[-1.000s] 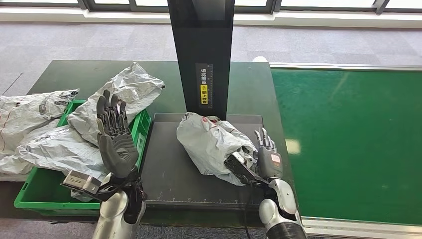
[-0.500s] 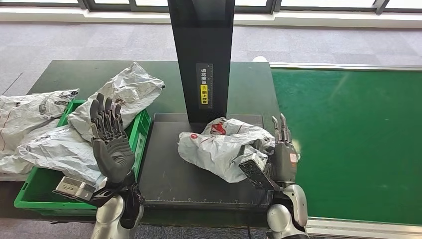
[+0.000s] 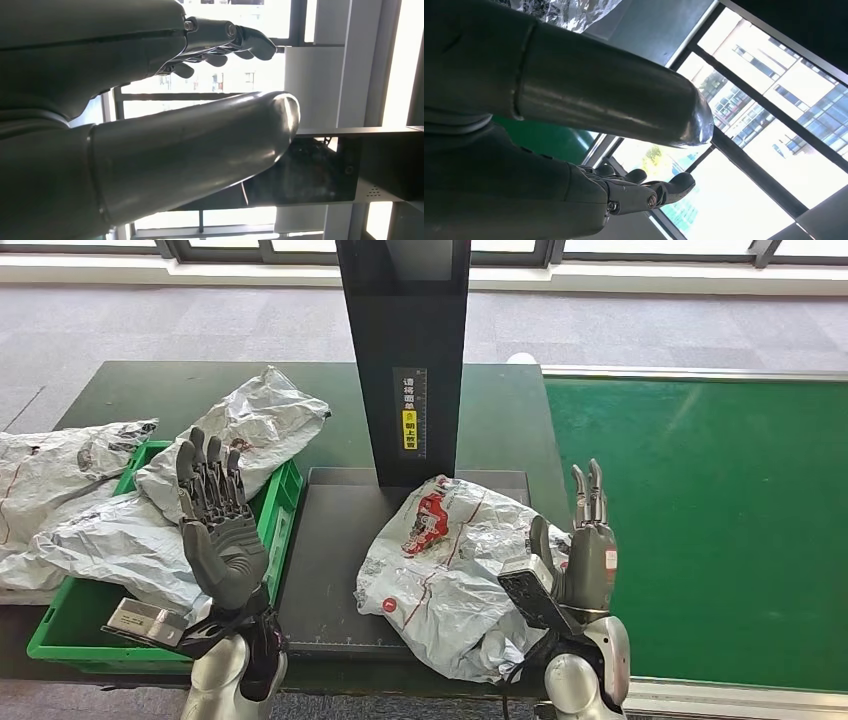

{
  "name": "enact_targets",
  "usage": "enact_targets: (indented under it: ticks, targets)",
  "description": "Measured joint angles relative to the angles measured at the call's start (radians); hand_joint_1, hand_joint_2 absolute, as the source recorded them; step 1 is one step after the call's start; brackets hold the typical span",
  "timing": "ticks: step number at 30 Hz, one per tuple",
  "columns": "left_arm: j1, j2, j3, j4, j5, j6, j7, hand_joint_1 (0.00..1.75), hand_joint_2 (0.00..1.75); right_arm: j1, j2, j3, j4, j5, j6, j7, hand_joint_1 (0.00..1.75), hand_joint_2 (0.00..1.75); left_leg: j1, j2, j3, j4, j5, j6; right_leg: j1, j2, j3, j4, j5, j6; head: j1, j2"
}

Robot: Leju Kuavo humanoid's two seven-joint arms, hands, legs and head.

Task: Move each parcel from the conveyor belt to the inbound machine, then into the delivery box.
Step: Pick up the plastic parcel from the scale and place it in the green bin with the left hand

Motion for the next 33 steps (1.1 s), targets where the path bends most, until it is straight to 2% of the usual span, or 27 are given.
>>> enact_targets:
  ticks: [10, 12, 14, 16, 20, 24, 28, 33]
  targets:
    - [0.019, 0.0, 0.0, -0.028, -0.021, 0.013, 0.0, 0.0, 0.0, -0.039, 0.013, 0.0, 0.001, -0.007, 0.015, -0.002, 0.0, 0.0, 0.0, 0.0, 0.0, 0.0, 0.0, 0.0, 0.0, 0.0, 0.0, 0.0, 0.0, 0.0, 0.0, 0.0]
    - [0.019, 0.0, 0.0, -0.028, -0.025, 0.013, 0.0, 0.0, 0.0, -0.042, 0.015, 0.0, 0.0, -0.02, 0.015, -0.016, 0.0, 0.87, 0.0, 0.0, 0.0, 0.0, 0.0, 0.0, 0.0, 0.0, 0.0, 0.0, 0.0, 0.0, 0.0, 0.0]
    - [0.019, 0.002, -0.004, -0.026, -0.061, 0.01, 0.007, 0.0, 0.87, -0.041, 0.018, 0.001, -0.006, -0.046, 0.009, -0.05, 0.0, 1.75, 0.0, 0.0, 0.0, 0.0, 0.0, 0.0, 0.0, 0.0, 0.0, 0.0, 0.0, 0.0, 0.0, 0.0]
    - [0.018, 0.005, -0.019, -0.015, -0.159, 0.001, 0.029, 0.0, 1.75, -0.028, 0.019, 0.008, -0.036, -0.086, -0.003, -0.109, 0.0, 1.75, 0.0, -0.001, 0.0, 0.0, 0.0, 0.0, 0.0, -0.001, 0.0, 0.0, 0.0, 0.0, 0.0, 0.0]
    - [0.003, 0.015, -0.084, 0.052, -0.436, -0.009, 0.091, 0.0, 1.75, 0.007, 0.019, 0.04, -0.124, -0.169, -0.012, -0.209, 0.0, 1.75, 0.0, 0.0, 0.0, 0.0, 0.0, 0.0, 0.0, 0.0, 0.0, 0.0, 0.0, 0.0, 0.0, 0.0]
    - [-0.012, 0.026, -0.142, 0.13, -0.599, -0.003, 0.124, 0.0, 1.75, 0.046, 0.01, 0.069, -0.205, -0.267, 0.009, -0.289, 0.0, 1.75, 0.0, 0.001, 0.001, 0.0, -0.001, 0.001, -0.001, 0.0, 0.0, 0.0, 0.0, 0.0, 0.0, 0.0]
    - [-0.023, 0.034, -0.177, 0.184, -0.713, 0.016, 0.163, 0.0, 1.75, 0.071, -0.009, 0.098, -0.28, -0.339, 0.017, -0.315, 0.0, 1.75, 0.0, 0.001, 0.001, 0.0, -0.001, 0.001, 0.0, 0.0, 0.0, 0.0, 0.0, 0.0, 0.0, 0.0]
    - [-0.05, 0.039, -0.219, 0.293, -0.957, 0.039, 0.266, 0.0, 1.75, 0.074, -0.05, 0.135, -0.369, -0.438, 0.01, -0.321, 0.0, 1.75, 0.0, 0.001, 0.001, 0.0, -0.001, 0.001, -0.001, 0.0, 0.0, 0.0, 0.0, 0.0, 0.0, 0.0]
